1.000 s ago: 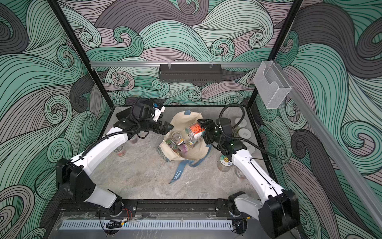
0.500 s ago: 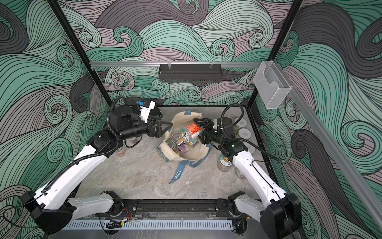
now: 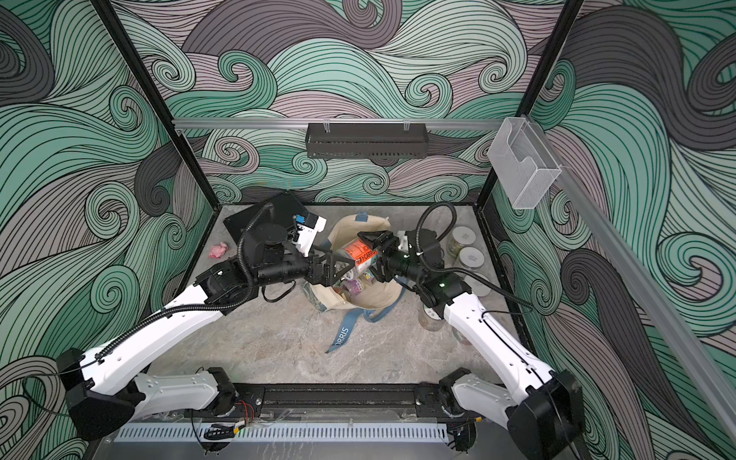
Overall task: Take out the seed jars from the canvas bag
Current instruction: Pick up the seed jar from the canvas bag.
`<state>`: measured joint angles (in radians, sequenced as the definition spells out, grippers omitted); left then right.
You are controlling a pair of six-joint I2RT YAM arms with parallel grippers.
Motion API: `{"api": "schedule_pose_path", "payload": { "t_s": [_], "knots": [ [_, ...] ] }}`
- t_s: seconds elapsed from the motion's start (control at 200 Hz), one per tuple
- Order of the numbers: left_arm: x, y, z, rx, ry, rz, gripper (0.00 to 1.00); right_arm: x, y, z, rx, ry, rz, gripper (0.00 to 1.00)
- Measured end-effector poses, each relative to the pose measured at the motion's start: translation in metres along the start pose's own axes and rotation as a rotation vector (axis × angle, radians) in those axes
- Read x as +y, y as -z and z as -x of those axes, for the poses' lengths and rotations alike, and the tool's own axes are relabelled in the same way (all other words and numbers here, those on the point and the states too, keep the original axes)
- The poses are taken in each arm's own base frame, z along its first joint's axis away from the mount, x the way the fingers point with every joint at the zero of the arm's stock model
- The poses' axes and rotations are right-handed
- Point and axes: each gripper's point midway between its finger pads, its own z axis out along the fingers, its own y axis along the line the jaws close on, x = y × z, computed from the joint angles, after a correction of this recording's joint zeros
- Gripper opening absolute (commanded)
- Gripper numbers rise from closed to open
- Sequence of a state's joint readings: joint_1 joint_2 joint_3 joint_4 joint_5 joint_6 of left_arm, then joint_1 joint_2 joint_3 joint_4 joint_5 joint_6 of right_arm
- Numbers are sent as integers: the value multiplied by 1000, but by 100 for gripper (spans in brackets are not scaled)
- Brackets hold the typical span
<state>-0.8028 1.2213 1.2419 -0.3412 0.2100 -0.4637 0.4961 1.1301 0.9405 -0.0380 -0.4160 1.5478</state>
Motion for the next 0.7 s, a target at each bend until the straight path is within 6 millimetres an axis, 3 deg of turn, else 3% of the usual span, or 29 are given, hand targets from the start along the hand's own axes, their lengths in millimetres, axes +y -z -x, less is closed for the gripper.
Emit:
{"api": "schedule_pose_path", "payload": {
  "t_s": [0.17,0.4,0.695],
  "knots": [
    [9,-11,-11,17,8,46,98,2,-1,-2,-3,-5,5,72],
    [11,-21,-15,8,14,74,91,4,-3,-5,-21,-72,16,72],
    [7,-25,-11,-25,15,64,60,4,1,-3,-49,-114,25,76]
  ]
}}
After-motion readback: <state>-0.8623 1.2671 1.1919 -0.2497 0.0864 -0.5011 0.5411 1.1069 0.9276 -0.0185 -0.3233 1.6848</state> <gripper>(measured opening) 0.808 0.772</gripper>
